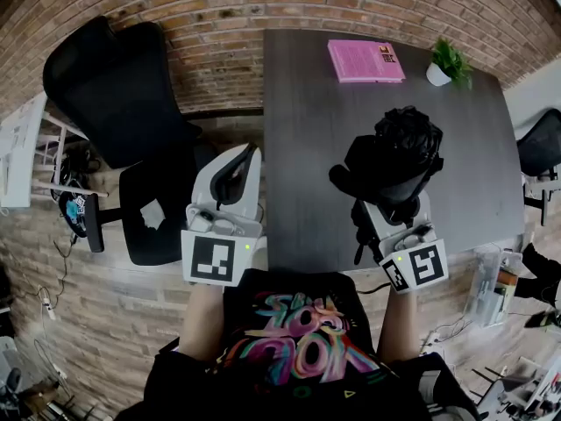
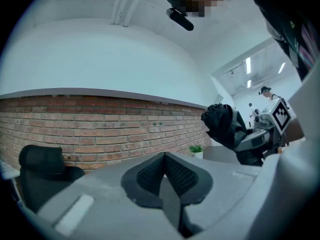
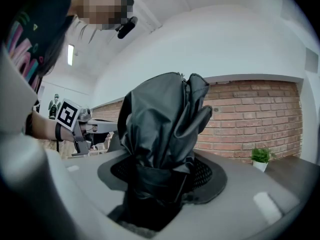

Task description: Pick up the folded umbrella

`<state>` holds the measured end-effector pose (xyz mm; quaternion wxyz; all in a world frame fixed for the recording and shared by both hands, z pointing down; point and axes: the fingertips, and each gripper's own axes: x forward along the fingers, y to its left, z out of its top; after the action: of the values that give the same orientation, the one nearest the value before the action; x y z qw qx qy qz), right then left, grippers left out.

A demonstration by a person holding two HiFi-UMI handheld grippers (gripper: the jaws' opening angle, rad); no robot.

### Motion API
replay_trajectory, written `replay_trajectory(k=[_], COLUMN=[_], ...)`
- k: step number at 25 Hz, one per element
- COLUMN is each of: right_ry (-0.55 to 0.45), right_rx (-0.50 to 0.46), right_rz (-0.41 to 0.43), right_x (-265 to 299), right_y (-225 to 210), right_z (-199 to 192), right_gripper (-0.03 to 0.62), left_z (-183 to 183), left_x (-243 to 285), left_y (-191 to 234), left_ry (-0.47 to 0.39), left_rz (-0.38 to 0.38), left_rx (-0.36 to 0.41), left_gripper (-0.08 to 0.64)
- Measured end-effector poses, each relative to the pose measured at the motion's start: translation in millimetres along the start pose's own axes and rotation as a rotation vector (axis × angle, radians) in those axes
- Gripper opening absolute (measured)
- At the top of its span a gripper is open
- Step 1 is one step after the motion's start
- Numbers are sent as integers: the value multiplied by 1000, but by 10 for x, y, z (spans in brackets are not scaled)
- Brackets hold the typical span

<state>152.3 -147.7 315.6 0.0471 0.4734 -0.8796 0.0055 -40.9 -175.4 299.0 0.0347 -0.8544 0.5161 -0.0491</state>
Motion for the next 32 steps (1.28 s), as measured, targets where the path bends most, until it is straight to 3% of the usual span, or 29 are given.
replay_trajectory(k=[32], right_ry=[26], right_rx=[-8], right_rz=[38], right_x=[2], right_y=[41], right_z=[-84], right_gripper=[258], left_z=[-55], left_x=[-30], left_y=[-8], left_ry=[22], left_rz=[26], left_rx=[-4], left_gripper=[2])
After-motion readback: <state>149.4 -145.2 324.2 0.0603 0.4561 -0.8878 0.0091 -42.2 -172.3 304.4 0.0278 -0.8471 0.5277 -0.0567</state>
